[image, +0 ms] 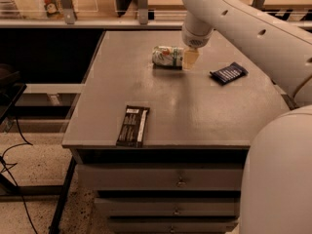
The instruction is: Move 7up can near rxbar chocolate
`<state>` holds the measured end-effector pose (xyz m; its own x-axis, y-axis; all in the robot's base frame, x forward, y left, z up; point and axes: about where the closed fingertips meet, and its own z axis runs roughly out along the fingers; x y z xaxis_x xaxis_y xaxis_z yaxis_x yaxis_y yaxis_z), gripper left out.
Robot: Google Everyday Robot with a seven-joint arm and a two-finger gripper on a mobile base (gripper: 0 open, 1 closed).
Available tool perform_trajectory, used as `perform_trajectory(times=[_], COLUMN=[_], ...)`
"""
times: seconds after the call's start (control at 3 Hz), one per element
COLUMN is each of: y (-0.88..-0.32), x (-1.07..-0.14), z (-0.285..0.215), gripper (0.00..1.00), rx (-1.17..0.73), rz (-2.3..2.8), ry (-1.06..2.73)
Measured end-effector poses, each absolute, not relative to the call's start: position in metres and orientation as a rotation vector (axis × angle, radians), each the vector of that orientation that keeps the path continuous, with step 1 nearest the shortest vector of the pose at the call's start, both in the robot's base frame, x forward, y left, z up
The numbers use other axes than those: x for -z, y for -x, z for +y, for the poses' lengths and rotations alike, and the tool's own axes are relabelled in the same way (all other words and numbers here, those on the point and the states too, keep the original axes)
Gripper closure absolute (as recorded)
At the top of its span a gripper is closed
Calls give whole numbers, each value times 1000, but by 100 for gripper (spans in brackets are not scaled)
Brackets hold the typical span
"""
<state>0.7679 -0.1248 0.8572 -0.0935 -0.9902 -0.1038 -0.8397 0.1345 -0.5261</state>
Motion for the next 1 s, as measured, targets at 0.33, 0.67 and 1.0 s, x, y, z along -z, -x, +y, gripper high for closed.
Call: perform_trajectory(times=[0.33,0.67,1.0], y=[-771,-770,-768], x=[-852,-846,-844], z=[-120,-114,-108], gripper=[21,21,38], rx=[449,433,423], rz=[1959,1939,1923], ry=[1780,1809,1828])
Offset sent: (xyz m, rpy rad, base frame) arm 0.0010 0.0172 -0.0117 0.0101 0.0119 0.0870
